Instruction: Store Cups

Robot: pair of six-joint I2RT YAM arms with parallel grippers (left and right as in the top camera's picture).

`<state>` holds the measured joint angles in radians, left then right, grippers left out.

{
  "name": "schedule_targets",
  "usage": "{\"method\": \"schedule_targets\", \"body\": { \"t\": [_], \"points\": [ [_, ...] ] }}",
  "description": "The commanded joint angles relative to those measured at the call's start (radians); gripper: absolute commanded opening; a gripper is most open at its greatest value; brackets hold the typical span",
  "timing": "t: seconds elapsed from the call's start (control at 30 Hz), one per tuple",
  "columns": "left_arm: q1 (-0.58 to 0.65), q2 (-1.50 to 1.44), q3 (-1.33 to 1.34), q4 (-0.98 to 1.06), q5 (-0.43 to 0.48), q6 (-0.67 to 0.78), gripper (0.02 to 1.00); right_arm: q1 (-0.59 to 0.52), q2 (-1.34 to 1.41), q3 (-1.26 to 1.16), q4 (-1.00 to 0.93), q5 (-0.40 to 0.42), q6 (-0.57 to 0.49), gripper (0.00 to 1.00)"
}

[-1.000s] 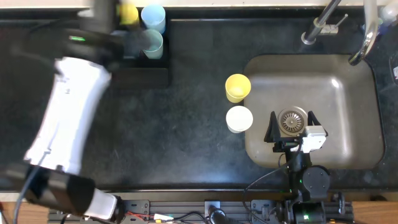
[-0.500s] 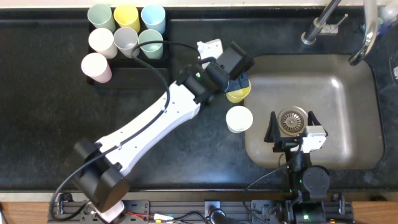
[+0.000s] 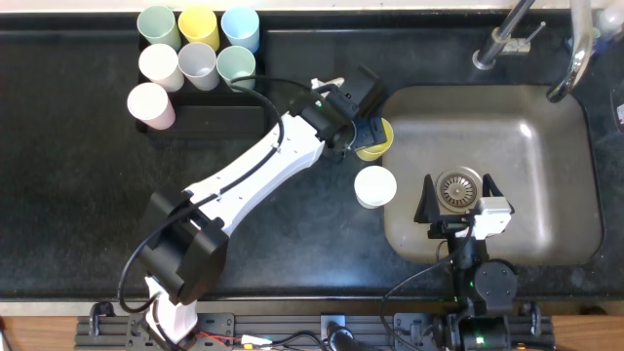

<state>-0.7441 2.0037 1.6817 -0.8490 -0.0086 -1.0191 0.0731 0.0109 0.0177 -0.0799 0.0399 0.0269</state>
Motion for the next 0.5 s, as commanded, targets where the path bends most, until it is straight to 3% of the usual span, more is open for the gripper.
{"method": "schedule_targets", "body": {
  "t": [0.03,0.3,0.33,0.37,0.43,0.47,0.5],
  "points": [
    [0.005,0.017,0.007,-0.017,0.034,-0.011,0.998,0.005,-0.007,-0.013,0.005,-0.007,0.008,0.996],
    [0.022,0.05,0.007,-0.019,0.034,-0.011,1.0,0.005,-0.007,-0.013,0.005,-0.007,0.008,0.998],
    [0.023,0.05,0.007,-0.019,0.034,-0.011,0.956,0.005,-0.007,-0.013,0.005,-0.007,0.008,0.998],
    [0.026,0.05,0.007,-0.019,0.034,-0.011,0.877,0.005,-0.007,-0.013,0.005,-0.006,0.008,0.998],
    [0.032,0.05,0.007,-0.015,0.03,-0.011,0.099,0.005,-0.007,-0.013,0.005,-0.006,0.008,0.998],
    [0.035,0.05,0.007,-0.013,0.025,-0.01,0.036,0.005,-0.007,-0.013,0.005,-0.007,0.008,0.996],
    [0.037,0.05,0.007,-0.01,0.021,-0.01,0.036,0.005,-0.007,-0.013,0.005,-0.006,0.008,0.998]
  ]
}}
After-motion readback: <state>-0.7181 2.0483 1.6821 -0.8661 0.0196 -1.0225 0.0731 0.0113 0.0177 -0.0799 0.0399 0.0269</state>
